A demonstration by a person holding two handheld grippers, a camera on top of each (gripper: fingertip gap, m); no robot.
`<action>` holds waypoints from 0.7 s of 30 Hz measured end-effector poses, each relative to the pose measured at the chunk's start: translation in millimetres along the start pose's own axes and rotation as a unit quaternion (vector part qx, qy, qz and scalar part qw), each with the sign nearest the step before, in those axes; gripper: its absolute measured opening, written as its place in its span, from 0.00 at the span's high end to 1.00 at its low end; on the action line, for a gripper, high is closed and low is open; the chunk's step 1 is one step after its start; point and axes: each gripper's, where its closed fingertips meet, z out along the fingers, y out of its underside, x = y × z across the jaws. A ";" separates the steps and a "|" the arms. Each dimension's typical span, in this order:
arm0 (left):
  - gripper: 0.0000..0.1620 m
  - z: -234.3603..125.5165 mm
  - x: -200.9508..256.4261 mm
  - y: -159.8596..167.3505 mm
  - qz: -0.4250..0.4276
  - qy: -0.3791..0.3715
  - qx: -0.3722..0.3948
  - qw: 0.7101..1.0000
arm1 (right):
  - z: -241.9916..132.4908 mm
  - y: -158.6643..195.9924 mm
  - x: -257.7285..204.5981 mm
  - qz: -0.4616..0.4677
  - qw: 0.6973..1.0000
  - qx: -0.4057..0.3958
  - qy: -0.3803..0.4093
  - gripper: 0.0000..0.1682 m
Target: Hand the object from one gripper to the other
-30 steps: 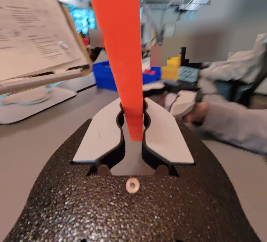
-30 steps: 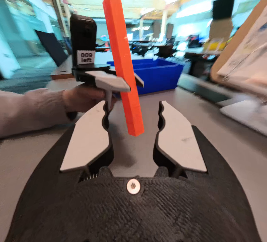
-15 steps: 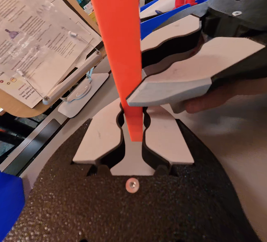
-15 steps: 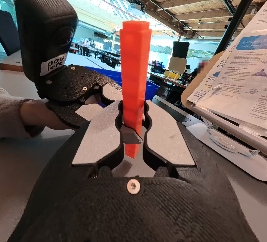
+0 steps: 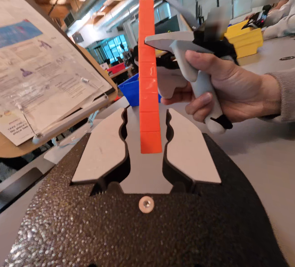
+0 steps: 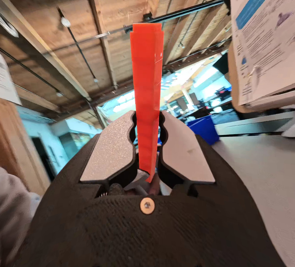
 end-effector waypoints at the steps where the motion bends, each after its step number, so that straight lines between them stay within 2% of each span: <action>1: 0.75 -0.7 1.8 -2.5 0.010 0.001 0.013 1.000 | 1.1 1.5 -1.8 0.030 0.999 0.004 -0.014 0.84; 3: 0.85 -2.8 2.9 -6.6 0.029 -0.003 0.031 0.999 | 2.6 4.0 -2.0 0.053 0.998 0.009 -0.017 0.84; 5: 0.86 -4.9 -0.3 -9.8 0.026 -0.008 0.032 0.999 | 2.5 3.9 -2.3 0.053 0.998 0.004 -0.021 0.84; 7: 0.86 -8.6 -2.4 -19.8 -0.003 -0.001 0.050 0.999 | 1.0 4.3 1.0 0.013 1.000 -0.012 -0.008 0.83; 8: 0.86 -10.2 -2.0 -23.7 -0.032 0.014 0.058 0.998 | -0.3 2.8 1.6 -0.026 1.000 -0.013 0.000 0.80; 11: 0.86 -17.1 -8.3 -33.7 -0.176 0.066 0.096 0.978 | -3.0 -4.3 2.2 -0.122 0.992 -0.026 0.017 0.61; 12: 0.86 -20.7 -10.8 -35.9 -0.218 0.092 0.109 0.965 | -3.9 -4.5 1.0 -0.137 0.990 -0.042 0.010 0.56; 14: 0.86 -28.6 -14.7 -36.3 -0.268 0.138 0.118 0.946 | -5.9 0.8 -1.7 -0.118 0.989 -0.084 -0.020 0.53; 16: 0.86 -36.1 -9.9 -35.7 -0.289 0.196 0.115 0.930 | -6.5 8.4 -4.3 -0.069 0.991 -0.101 -0.048 0.56; 18: 0.86 -37.3 -4.6 -32.2 -0.288 0.218 0.105 0.927 | -4.3 19.8 -9.1 -0.043 0.991 -0.109 -0.071 0.57; 21: 0.86 -33.6 5.7 -27.3 -0.289 0.237 0.088 0.923 | -1.2 38.9 -24.0 -0.085 0.981 -0.140 -0.101 0.68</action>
